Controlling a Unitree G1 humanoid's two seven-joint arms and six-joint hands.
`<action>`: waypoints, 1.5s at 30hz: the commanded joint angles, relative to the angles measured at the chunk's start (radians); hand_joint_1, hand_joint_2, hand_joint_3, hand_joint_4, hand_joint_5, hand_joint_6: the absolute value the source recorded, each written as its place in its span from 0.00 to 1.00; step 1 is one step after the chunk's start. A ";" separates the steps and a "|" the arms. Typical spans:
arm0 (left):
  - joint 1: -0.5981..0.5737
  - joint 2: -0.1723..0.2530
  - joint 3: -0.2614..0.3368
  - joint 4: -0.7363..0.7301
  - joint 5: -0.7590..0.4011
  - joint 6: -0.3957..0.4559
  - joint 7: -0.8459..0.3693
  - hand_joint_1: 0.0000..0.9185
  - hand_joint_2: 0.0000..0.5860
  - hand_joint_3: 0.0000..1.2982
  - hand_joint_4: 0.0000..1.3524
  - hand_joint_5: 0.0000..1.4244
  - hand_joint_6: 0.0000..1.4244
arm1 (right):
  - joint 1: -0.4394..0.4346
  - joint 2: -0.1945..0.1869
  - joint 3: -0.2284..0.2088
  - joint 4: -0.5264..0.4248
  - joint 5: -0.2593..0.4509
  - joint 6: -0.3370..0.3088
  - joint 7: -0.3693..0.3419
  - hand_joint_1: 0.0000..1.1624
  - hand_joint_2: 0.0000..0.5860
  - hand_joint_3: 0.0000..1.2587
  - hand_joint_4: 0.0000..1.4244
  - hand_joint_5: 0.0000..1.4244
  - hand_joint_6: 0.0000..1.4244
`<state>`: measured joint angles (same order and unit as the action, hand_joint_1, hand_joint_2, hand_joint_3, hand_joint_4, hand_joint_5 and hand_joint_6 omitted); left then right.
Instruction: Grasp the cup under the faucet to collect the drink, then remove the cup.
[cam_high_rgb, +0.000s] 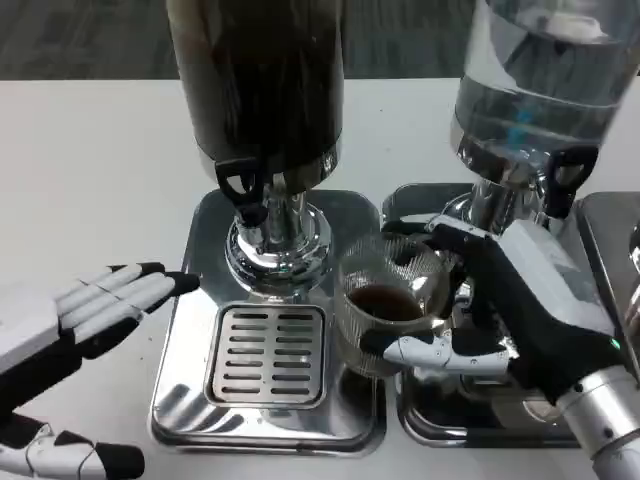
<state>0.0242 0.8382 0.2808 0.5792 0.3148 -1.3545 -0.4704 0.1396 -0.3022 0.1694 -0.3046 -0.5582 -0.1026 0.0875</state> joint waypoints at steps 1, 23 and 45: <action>-0.017 0.025 0.035 -0.016 0.098 -0.045 0.078 0.00 0.13 0.00 0.00 0.00 0.02 | -0.006 -0.009 -0.033 -0.065 0.029 -0.004 0.006 0.54 0.45 0.38 0.42 0.60 0.85; 0.049 0.041 0.003 -0.040 0.152 -0.118 0.260 0.00 0.10 0.00 0.00 0.00 0.01 | 0.109 -0.018 -0.040 -0.235 0.079 -0.002 0.094 0.53 0.45 0.39 0.43 0.61 0.85; 0.219 0.073 -0.062 -0.212 -0.046 -0.063 0.241 0.00 0.10 0.00 0.00 0.00 0.01 | 0.243 -0.010 -0.033 -0.390 0.107 0.002 0.146 0.48 0.44 0.41 0.44 0.62 0.86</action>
<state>0.2314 0.8925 0.2255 0.3830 0.2871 -1.4303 -0.2230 0.3802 -0.3212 0.1399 -0.6640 -0.4753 -0.0906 0.2379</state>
